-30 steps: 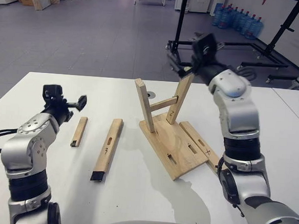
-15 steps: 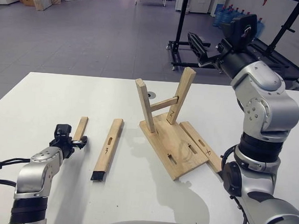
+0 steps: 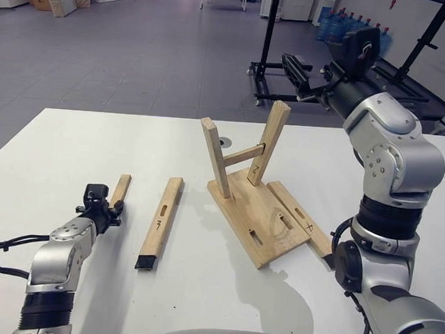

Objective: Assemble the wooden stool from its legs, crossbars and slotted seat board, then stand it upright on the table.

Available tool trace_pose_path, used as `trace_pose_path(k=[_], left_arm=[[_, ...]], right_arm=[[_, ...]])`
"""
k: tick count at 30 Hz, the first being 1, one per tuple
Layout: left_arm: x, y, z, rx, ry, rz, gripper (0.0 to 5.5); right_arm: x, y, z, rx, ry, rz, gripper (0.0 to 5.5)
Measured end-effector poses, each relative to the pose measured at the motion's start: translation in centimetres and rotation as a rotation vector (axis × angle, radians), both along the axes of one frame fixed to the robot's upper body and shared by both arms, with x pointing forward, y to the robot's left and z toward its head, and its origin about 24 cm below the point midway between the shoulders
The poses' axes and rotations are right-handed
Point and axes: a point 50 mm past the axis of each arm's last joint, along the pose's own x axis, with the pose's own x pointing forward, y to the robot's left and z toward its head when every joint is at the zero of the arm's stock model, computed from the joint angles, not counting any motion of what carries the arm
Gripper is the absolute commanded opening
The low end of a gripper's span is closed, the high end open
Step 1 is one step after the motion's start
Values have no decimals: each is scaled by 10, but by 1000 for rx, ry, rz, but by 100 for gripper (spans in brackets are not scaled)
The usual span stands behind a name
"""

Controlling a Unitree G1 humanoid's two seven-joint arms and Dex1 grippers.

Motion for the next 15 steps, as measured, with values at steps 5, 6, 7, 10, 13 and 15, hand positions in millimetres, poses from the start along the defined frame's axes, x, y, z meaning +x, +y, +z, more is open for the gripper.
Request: trace_pose_path(k=[5,6,7,10,13,15], left_arm=[[2,0,0,4,2,-1,128],[2,1,0,2,-3,0,128],[2,2,0,-3,-8,2,128],[5,6,5,-38,-57,4,128],[32,7,47,-61,-252,-17,128],[52,2,104,-69,-473,-68,128]], right_arm=[[1,-2,0,-2,4,-9,509],[1,-3,0,0,3,-10,509],[0,-3,1,1,2,-9,509],[-1,-5,2,15,-4,-13,509],[4,-10,-1,44,27,-9,509],[9,-22,2,95,41,-48,509]])
